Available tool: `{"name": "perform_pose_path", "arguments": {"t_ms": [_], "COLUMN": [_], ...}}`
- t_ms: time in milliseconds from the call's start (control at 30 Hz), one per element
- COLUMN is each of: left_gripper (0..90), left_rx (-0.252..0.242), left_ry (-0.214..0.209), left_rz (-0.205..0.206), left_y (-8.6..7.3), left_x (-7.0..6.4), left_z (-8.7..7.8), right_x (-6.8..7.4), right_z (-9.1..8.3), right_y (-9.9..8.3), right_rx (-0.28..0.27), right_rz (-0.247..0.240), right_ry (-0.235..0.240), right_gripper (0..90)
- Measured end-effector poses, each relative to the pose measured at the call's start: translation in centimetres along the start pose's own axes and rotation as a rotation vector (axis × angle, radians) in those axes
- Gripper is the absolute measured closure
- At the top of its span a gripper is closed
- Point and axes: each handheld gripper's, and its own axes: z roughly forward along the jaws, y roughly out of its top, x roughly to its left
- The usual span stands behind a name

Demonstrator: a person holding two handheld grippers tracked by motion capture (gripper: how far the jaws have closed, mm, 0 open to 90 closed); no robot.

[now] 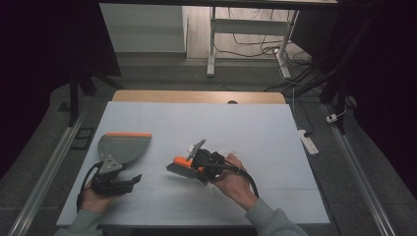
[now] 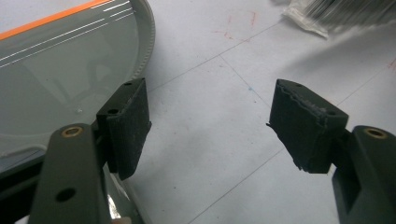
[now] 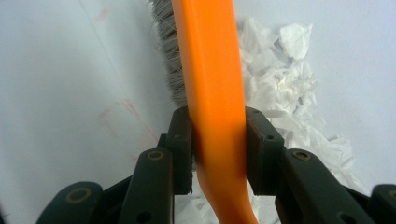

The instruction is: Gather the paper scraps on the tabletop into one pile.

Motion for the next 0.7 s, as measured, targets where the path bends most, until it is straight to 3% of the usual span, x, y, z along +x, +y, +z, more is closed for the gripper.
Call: {"name": "perform_pose_path", "arguments": {"t_ms": [100,200,333,567,633,700], "left_gripper": [29.5,29.5,29.5,29.5,29.5,29.5], "left_rx": [0.002,0.004,0.004,0.007,0.007,0.009], "left_ry": [0.0,0.001,0.0,0.002,0.001,0.001], "left_rz": [-0.001,0.003,0.002,0.004,0.002,0.004], "left_y": [0.0,0.0,0.0,0.0,0.0,0.0], "left_x": [0.0,-0.1,-0.1,0.0,0.0,0.0], "left_z": [0.0,0.1,0.1,0.1,0.1,0.1], "right_x": [-0.1,-0.4,-1.6,-3.0,-2.8,-2.4], "right_z": [-1.8,-3.9,-5.7,-6.0,-5.9,-5.7], "right_y": [-0.6,-1.4,-2.9,-5.7,-6.2,-6.6], "right_rx": [-0.055,-0.105,-0.096,-0.071,-0.064,-0.047], "right_rz": [0.021,0.034,0.026,0.042,0.031,-0.013], "right_ry": [0.028,0.014,0.0,-0.007,0.001,0.029], "right_gripper": [66.8,66.8,66.8,66.8,66.7,66.8]}}
